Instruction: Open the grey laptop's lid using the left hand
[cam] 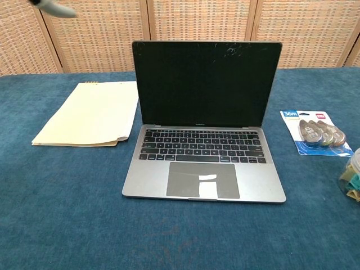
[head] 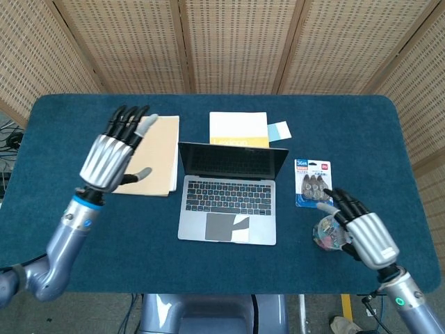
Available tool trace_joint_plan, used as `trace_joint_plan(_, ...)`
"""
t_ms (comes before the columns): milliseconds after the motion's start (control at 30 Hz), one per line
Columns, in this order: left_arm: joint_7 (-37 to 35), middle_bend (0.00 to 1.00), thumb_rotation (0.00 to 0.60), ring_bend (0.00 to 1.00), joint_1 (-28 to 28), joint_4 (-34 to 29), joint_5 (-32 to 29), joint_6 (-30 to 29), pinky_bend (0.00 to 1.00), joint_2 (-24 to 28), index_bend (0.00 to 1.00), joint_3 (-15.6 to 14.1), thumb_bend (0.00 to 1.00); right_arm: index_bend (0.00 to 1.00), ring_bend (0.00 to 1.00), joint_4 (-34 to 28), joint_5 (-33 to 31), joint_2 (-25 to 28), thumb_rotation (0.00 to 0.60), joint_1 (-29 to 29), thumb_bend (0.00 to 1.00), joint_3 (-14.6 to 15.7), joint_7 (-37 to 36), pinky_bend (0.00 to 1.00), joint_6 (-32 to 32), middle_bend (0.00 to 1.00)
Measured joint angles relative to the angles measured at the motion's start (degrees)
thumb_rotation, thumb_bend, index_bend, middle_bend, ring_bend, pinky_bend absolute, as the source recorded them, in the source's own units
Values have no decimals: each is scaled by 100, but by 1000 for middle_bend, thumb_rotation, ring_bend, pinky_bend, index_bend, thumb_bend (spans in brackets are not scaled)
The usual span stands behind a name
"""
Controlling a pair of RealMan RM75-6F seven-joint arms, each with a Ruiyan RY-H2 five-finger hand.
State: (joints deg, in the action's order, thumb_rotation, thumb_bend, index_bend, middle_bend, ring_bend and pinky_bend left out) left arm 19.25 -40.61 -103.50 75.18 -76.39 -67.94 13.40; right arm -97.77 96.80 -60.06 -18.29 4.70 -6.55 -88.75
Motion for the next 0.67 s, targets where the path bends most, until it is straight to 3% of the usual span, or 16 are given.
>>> trace_joint_plan(67,-223,0,600,0,399,-216,66,-292,0,267,0,-153,0,107,0,225,-131,-41,600,345,200,-56,-256,47,-458,3)
trace_joint_plan(167,-546,0,600,0,990,-506,163,-687,0,589,0,-443,0,39,0,540,-445,-168,600,774,6,-171,-650,2,-921,0)
trace_joint_plan(433,-1053,0,600,0,2468,-879,501,-1482,0,844,0,-1545,0,0,0,824,-878,-499,600,1491,0,-311,-802,0,-1374,0)
trace_joint_plan(667,-1162,0,600,0,3092,-33,972,-2007,0,403,0,-1885,0,0,0,843,-766,-604,600,1803,0,-298,-458,0,-1673,0)
